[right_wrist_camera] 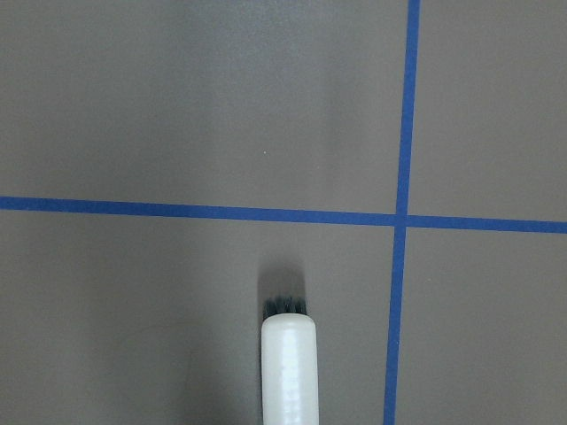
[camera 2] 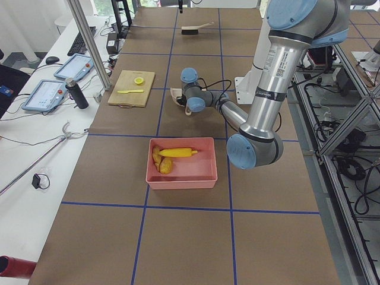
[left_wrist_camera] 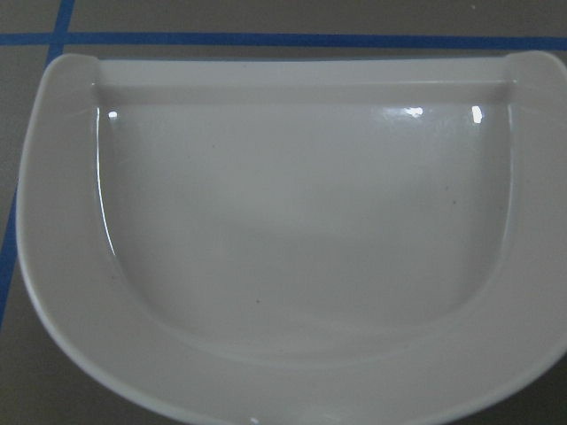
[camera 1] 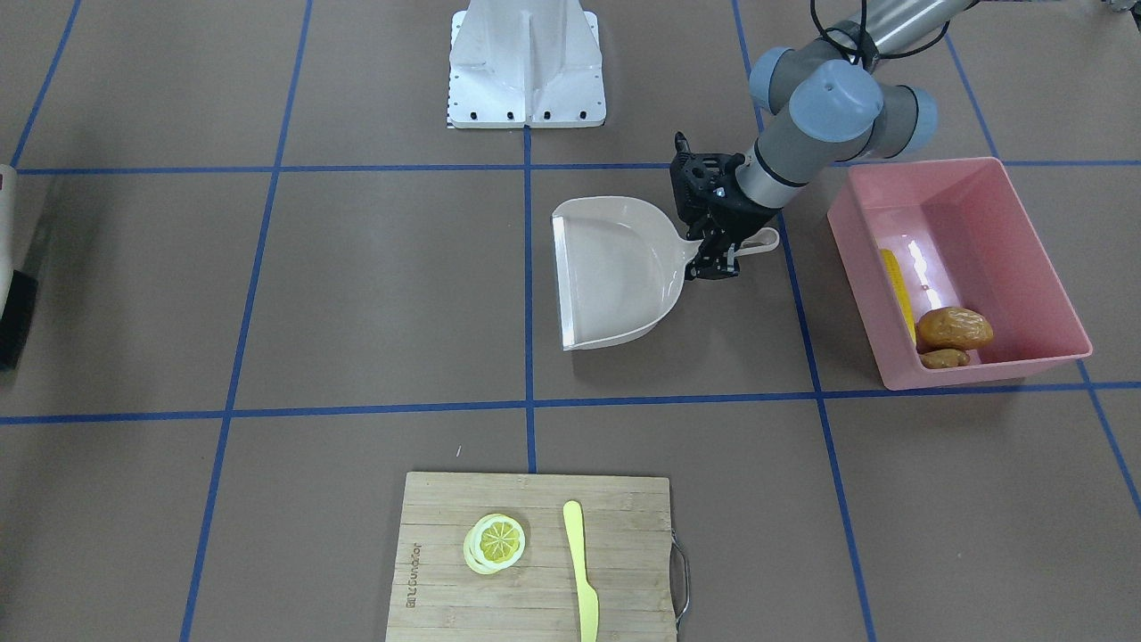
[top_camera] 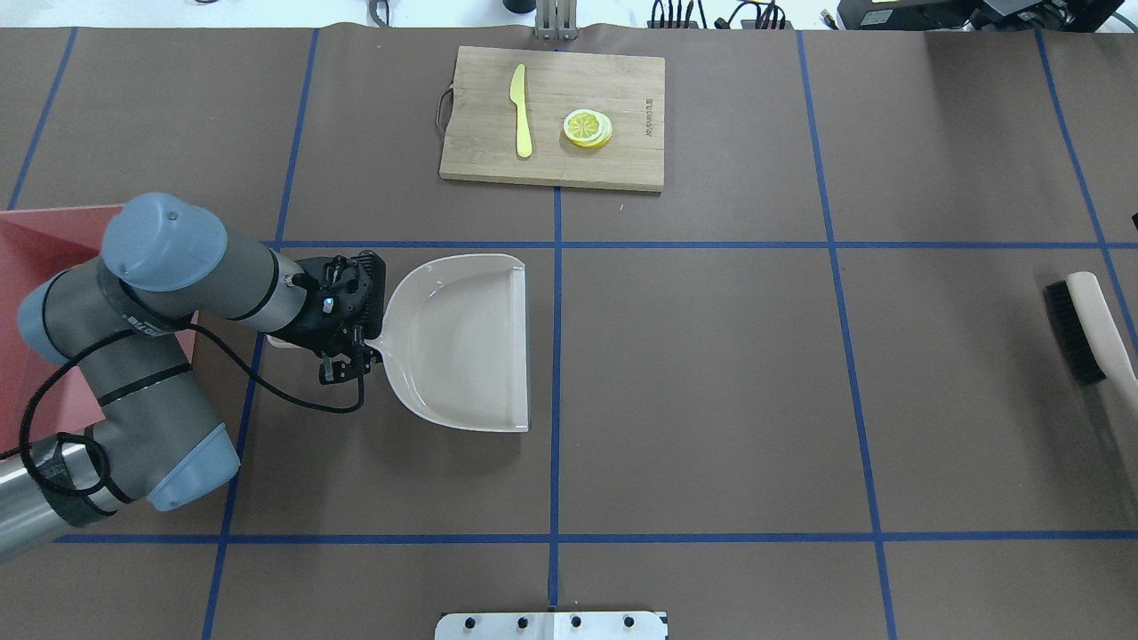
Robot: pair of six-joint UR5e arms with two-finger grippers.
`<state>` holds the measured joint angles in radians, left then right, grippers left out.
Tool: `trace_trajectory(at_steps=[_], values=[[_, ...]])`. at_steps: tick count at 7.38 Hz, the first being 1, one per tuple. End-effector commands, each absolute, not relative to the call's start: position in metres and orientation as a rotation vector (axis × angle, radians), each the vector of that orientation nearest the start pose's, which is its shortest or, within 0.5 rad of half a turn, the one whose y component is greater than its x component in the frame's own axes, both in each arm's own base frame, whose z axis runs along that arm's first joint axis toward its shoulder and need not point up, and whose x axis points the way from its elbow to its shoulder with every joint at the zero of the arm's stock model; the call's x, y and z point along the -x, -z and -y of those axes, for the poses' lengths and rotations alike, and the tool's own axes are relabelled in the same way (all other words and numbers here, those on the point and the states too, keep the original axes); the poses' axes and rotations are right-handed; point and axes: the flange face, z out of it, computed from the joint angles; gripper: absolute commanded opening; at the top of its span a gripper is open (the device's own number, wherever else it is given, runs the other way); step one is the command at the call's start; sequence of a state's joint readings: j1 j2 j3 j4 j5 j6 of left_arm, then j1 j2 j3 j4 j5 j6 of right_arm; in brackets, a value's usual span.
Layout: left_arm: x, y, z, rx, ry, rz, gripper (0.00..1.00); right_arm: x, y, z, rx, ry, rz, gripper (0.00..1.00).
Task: Sweep and dump trash into bin
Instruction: 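Bring the empty dustpan back to the table center with the left gripper, then lower the dustpan flat onto the table with the left gripper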
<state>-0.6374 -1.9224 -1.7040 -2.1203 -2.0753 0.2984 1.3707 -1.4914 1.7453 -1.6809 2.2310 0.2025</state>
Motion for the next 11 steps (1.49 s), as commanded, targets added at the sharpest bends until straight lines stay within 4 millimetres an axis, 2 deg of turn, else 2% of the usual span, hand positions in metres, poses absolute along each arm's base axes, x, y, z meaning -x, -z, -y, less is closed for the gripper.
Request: trace_trajectory(at_steps=[1, 11], values=[[-0.464, -0.333, 0.449, -0.89, -1.359, -0.816, 0.0, 0.033, -0.549, 0.529, -0.006, 0.045, 0.675, 1.0], [-0.473, -0.342, 0.455, -0.897, -1.408, -0.777, 0.0, 0.033, -0.55, 0.529, -0.001, 0.043, 0.674, 1.0]])
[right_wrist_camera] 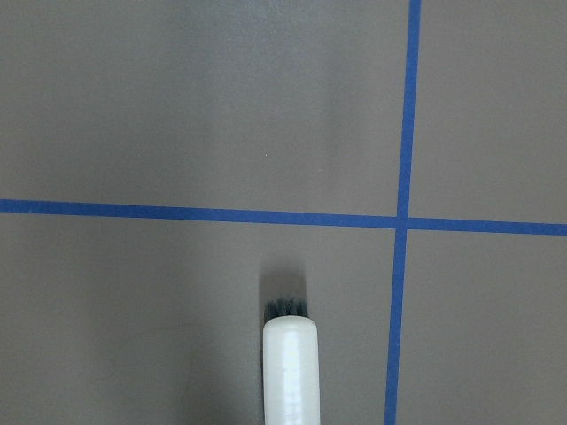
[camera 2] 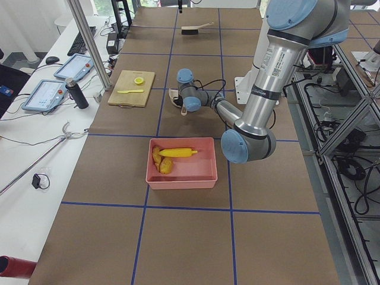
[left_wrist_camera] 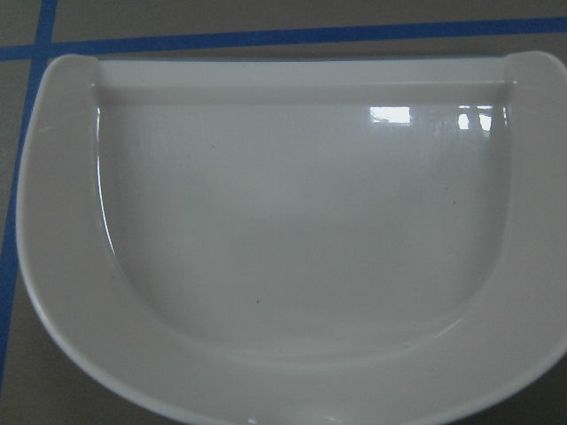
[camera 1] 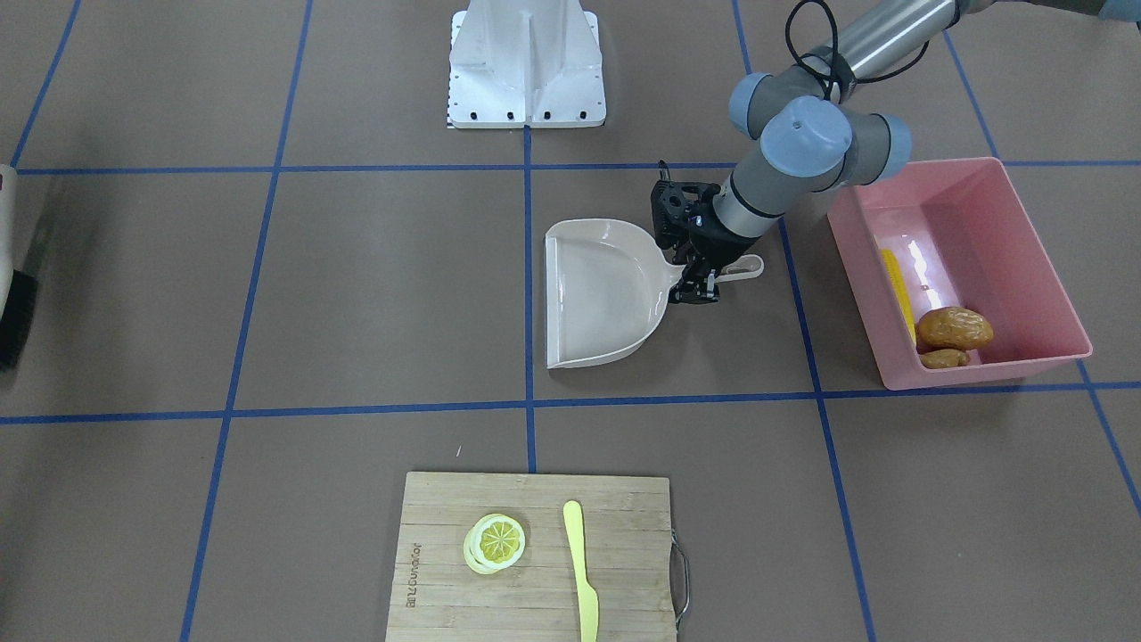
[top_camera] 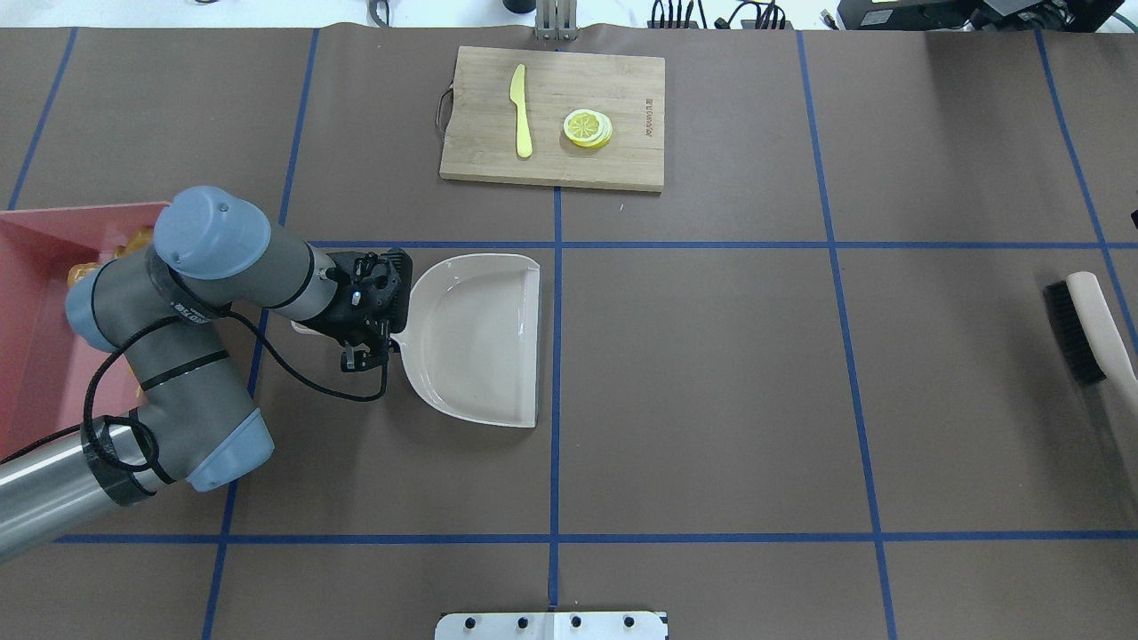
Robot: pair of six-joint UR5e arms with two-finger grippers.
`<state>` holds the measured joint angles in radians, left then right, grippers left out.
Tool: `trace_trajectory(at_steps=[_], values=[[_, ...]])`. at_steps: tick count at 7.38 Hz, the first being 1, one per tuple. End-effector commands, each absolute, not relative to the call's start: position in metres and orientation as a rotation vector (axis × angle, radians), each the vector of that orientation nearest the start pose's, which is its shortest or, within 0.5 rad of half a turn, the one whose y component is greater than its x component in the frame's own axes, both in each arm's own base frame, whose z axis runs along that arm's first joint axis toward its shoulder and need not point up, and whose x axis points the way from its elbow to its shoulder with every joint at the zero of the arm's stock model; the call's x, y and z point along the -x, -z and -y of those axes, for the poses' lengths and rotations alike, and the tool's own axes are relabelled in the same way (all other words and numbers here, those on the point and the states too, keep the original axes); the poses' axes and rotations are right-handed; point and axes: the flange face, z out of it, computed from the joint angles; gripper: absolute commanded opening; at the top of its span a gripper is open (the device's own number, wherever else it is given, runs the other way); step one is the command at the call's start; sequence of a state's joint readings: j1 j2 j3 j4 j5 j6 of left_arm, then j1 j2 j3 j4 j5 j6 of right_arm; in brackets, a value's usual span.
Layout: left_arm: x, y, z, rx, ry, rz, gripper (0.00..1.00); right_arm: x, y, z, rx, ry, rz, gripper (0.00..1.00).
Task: Sweep and dump trash into bin
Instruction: 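Lower the dustpan flat onto the table with the left gripper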
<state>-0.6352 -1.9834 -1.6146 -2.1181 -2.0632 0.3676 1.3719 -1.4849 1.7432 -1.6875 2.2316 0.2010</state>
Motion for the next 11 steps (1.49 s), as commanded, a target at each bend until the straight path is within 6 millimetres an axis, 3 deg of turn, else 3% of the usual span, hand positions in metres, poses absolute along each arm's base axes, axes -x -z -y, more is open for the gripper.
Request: trace_trajectory(at_steps=[1, 4, 6, 7, 8, 10, 11], values=[[-0.473, -0.339, 0.456, -0.9, -1.408, -0.778, 0.0, 0.033, -0.55, 0.529, -0.001, 0.044, 0.671, 1.0], [-0.484, -0.336, 0.464, -0.893, -1.407, -0.777, 0.0, 0.033, -0.549, 0.53, -0.005, 0.045, 0.668, 1.0], [-0.484, -0.336, 0.464, -0.892, -1.405, -0.778, 0.26, 0.033, -0.546, 0.532, -0.011, 0.047, 0.668, 1.0], [-0.484, -0.336, 0.464, -0.891, -1.404, -0.778, 0.85, 0.033, -0.548, 0.532, -0.007, 0.046, 0.667, 1.0], [-0.483, -0.335, 0.464, -0.894, -1.399, -0.78, 0.98, 0.034, -0.549, 0.533, -0.008, 0.046, 0.667, 1.0], [-0.462, -0.32, 0.464, -0.933, -1.38, -0.783, 0.98, 0.034, -0.546, 0.536, -0.012, 0.048, 0.668, 1.0], [-0.436, -0.316, 0.463, -0.954, -1.346, -0.781, 0.98, 0.034, -0.546, 0.536, -0.012, 0.048, 0.669, 1.0]])
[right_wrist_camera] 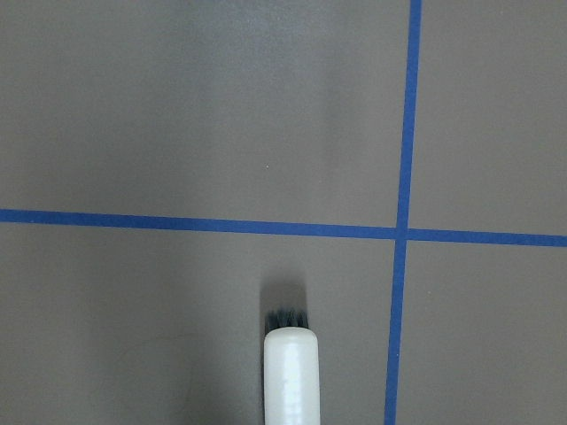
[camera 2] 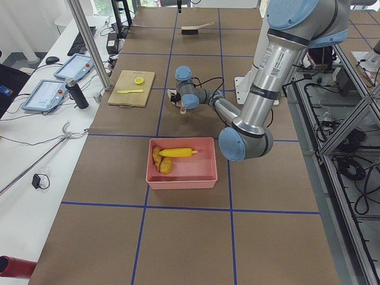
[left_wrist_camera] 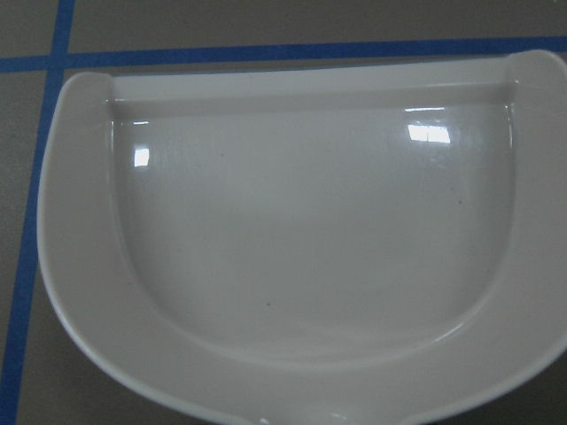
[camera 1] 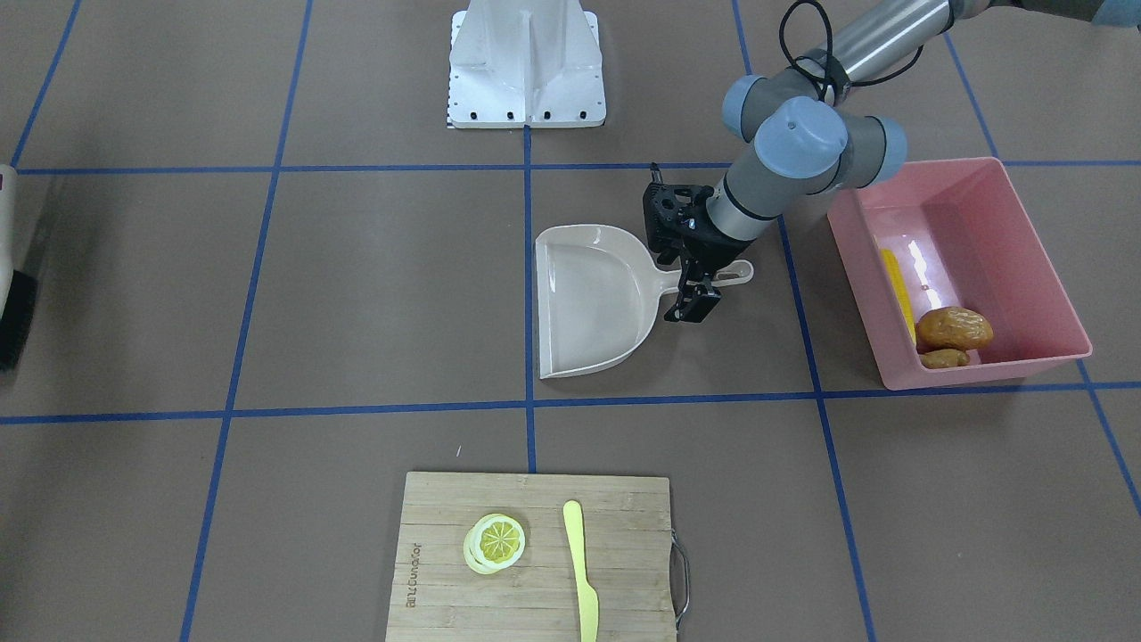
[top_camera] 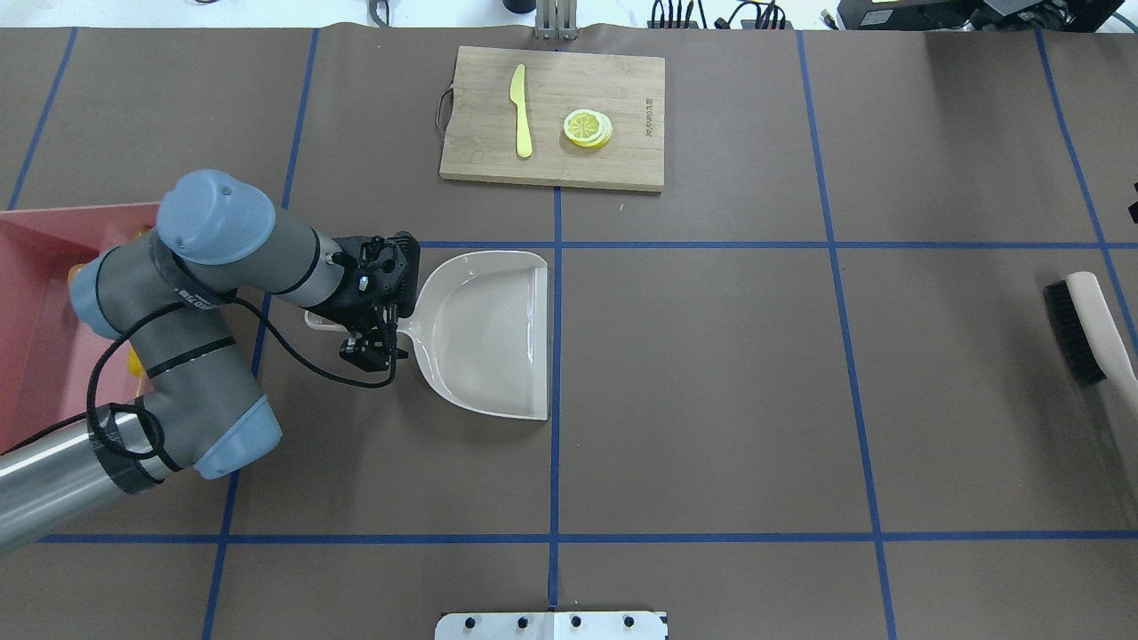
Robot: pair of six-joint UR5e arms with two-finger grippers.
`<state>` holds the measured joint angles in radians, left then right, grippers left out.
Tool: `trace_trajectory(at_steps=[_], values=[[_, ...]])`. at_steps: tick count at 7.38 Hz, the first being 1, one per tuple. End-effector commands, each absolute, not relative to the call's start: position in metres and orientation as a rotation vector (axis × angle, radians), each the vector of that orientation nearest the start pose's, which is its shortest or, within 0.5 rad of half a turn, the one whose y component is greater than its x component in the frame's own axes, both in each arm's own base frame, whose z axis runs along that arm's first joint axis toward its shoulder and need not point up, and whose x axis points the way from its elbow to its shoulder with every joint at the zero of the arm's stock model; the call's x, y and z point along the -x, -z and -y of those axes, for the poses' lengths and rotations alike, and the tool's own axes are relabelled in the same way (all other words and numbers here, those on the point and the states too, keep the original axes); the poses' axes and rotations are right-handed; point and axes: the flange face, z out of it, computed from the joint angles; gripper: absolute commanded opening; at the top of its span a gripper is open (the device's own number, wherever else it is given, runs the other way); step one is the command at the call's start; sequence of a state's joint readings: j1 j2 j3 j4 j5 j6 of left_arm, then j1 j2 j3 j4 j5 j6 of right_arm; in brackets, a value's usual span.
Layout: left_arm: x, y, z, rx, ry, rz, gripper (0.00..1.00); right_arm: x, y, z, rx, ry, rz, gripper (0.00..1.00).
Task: Sweep and dump trash into bin
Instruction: 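Lower the dustpan flat onto the table with the left gripper, then open the left gripper and lift it away from the dustpan handle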
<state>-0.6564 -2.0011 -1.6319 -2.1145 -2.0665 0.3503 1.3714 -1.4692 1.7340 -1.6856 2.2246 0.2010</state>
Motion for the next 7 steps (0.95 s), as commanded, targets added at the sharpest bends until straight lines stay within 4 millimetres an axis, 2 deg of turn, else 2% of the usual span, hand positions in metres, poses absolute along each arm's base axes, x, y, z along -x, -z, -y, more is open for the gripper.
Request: trace_trajectory(at_steps=[1, 2, 3, 5, 6, 7], values=[[-0.408, -0.316, 0.46, -0.978, -1.323, -0.769, 0.98, 0.035, -0.544, 0.538, -0.016, 0.049, 0.672, 1.0], [-0.383, -0.318, 0.465, -0.989, -1.294, -0.748, 0.98, 0.035, -0.544, 0.538, -0.016, 0.049, 0.672, 1.0], [-0.372, -0.326, 0.476, -0.986, -1.26, -0.701, 0.98, 0.035, -0.546, 0.538, -0.012, 0.048, 0.67, 1.0], [-0.313, -0.344, 0.528, -0.901, -1.096, -0.479, 0.98, 0.034, -0.55, 0.538, -0.005, 0.044, 0.668, 1.0], [-0.297, -0.357, 0.54, -0.819, -1.053, -0.404, 0.98, 0.034, -0.55, 0.538, -0.005, 0.044, 0.668, 1.0], [-0.274, -0.365, 0.554, -0.722, -0.938, -0.407, 0.98, 0.034, -0.55, 0.538, -0.006, 0.044, 0.667, 1.0]])
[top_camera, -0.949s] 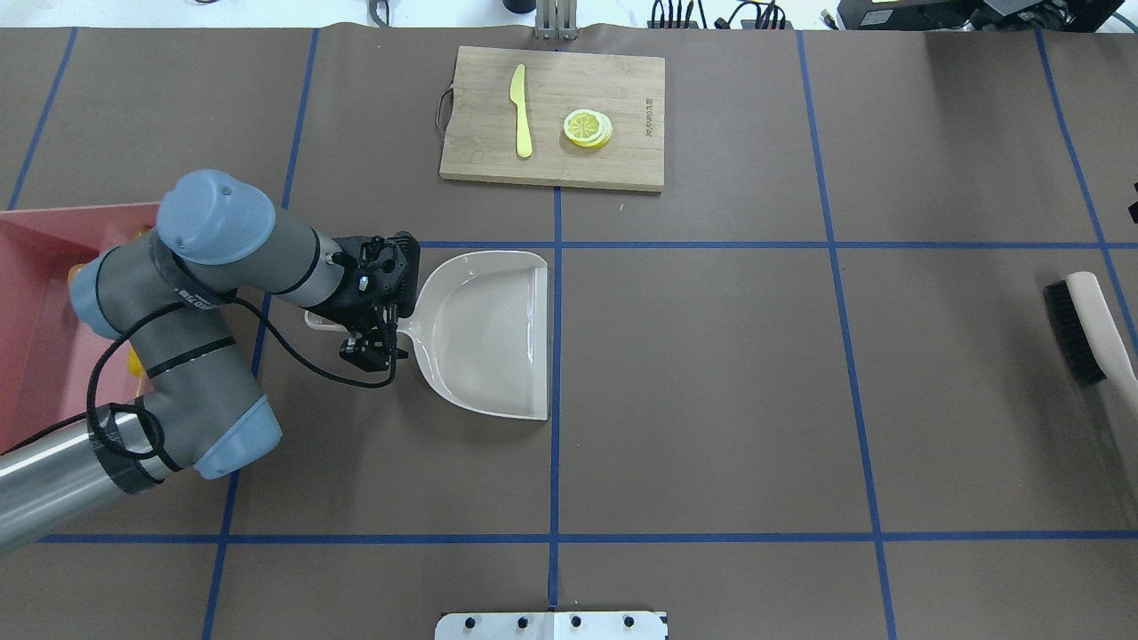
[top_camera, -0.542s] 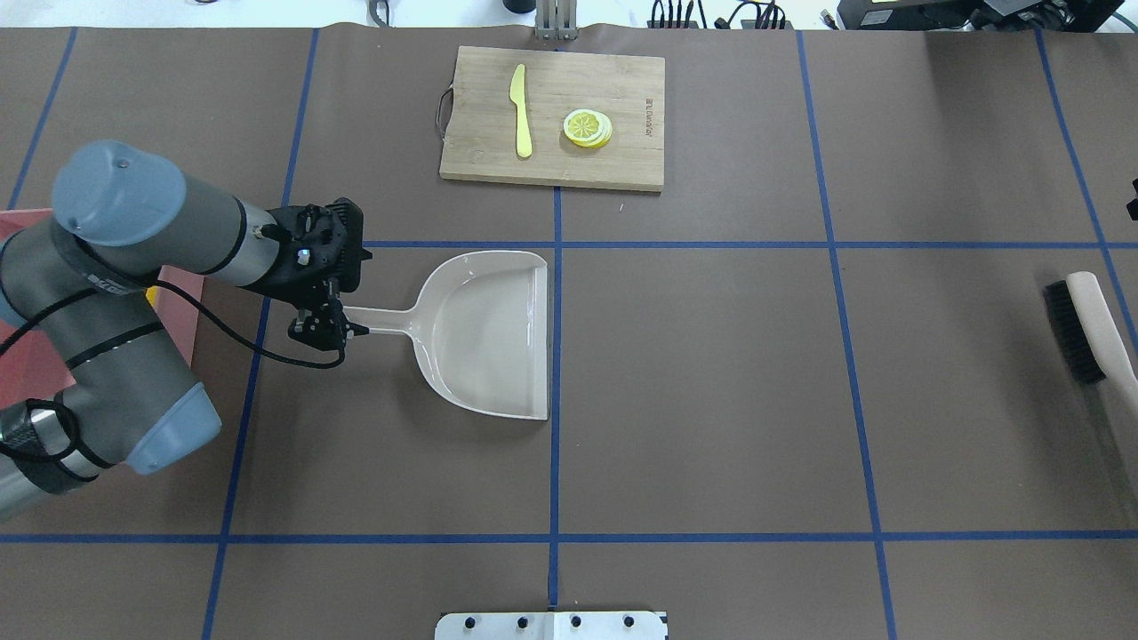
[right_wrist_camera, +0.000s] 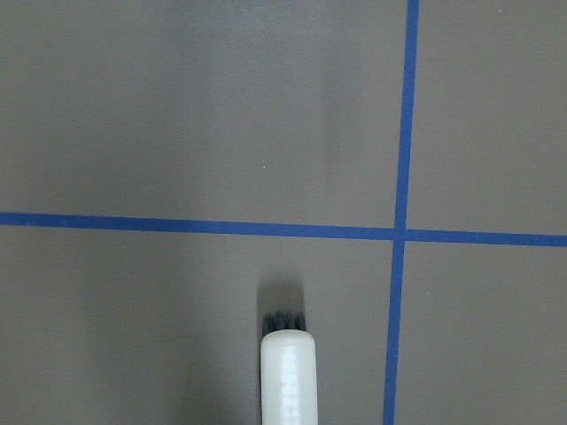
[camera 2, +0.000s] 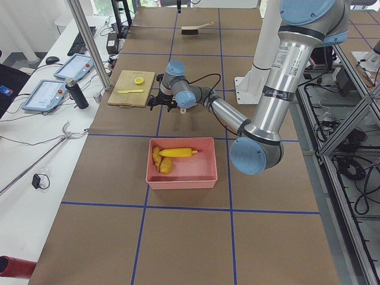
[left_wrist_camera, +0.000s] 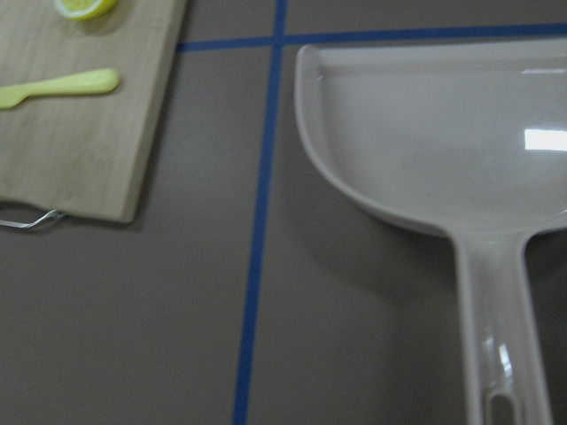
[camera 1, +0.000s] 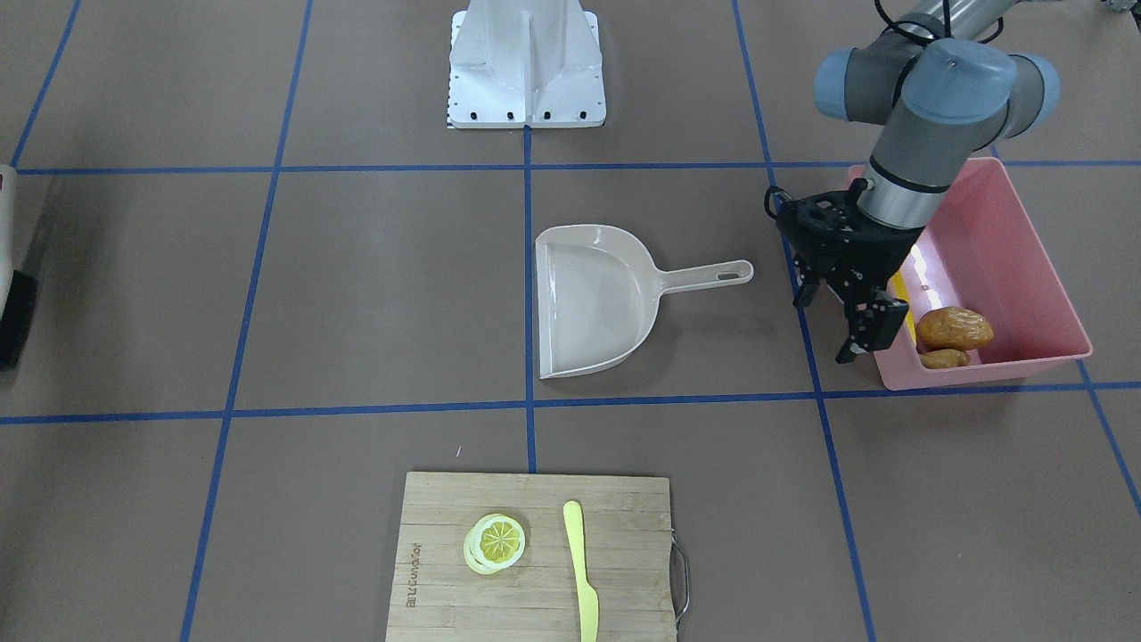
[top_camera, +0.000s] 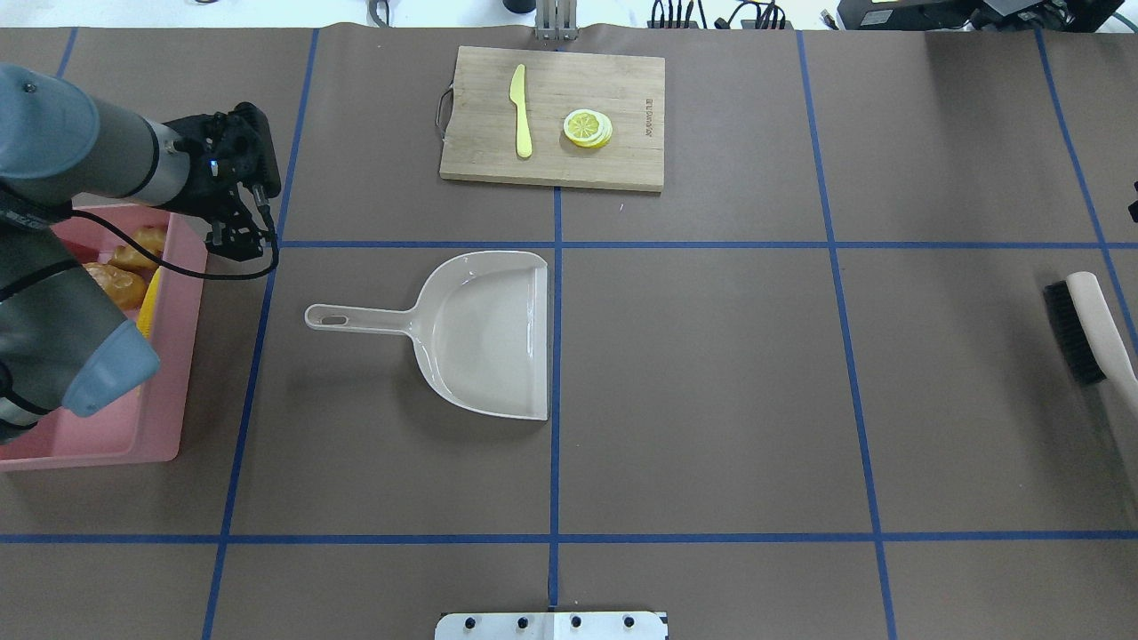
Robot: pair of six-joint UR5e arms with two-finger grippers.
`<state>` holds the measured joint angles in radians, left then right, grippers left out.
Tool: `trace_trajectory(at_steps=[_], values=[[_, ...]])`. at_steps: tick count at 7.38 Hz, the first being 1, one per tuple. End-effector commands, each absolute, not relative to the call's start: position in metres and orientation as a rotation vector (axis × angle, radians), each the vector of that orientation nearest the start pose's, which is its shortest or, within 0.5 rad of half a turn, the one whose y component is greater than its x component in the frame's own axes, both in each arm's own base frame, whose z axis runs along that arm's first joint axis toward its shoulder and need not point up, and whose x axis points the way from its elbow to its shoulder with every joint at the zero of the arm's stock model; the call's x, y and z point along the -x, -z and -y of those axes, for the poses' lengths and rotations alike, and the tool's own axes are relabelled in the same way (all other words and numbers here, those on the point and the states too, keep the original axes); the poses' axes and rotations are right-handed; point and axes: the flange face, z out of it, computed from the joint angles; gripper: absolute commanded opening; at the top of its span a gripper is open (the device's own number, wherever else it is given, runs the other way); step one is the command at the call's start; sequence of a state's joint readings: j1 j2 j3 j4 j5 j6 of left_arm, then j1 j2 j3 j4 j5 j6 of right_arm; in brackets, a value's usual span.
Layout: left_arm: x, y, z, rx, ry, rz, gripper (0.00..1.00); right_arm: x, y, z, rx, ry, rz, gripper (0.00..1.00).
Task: Sweep and dump trash into bin
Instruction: 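Open the left gripper and lift it away from the dustpan handle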
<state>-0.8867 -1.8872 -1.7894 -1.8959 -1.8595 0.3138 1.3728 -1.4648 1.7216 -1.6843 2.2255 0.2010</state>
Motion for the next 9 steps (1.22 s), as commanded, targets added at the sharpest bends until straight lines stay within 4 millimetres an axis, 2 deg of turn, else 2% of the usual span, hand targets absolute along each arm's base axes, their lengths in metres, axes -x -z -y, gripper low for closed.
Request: trace_trajectory(at_steps=[1, 2, 3, 4, 6, 7, 8, 9], values=[[-0.267, -0.374, 0.556, -0.611, -0.7, -0.468, 0.98, 0.033, -0.55, 0.538, -0.008, 0.043, 0.667, 1.0], [-0.265, -0.384, 0.558, -0.539, -0.565, -0.534, 0.98, 0.032, -0.55, 0.538, -0.008, 0.041, 0.667, 1.0], [-0.25, -0.4, 0.559, -0.442, -0.46, -0.631, 0.98, 0.032, -0.55, 0.538, -0.008, 0.041, 0.667, 1.0], [-0.216, -0.413, 0.558, -0.354, -0.381, -0.744, 0.98, 0.032, -0.55, 0.538, -0.008, 0.041, 0.667, 1.0], [-0.13, -0.467, 0.559, -0.221, -0.242, -0.872, 0.98, 0.033, -0.554, 0.54, -0.003, 0.041, 0.666, 1.0], [-0.09, -0.488, 0.53, -0.199, -0.19, -0.894, 0.98, 0.032, -0.548, 0.544, -0.015, 0.041, 0.668, 1.0], [-0.07, -0.525, 0.499, -0.147, -0.147, -0.879, 0.98, 0.033, -0.547, 0.546, -0.018, 0.044, 0.668, 1.0], [-0.028, -0.553, 0.481, -0.125, -0.053, -0.863, 0.98, 0.034, -0.551, 0.551, -0.011, 0.047, 0.662, 1.0]])
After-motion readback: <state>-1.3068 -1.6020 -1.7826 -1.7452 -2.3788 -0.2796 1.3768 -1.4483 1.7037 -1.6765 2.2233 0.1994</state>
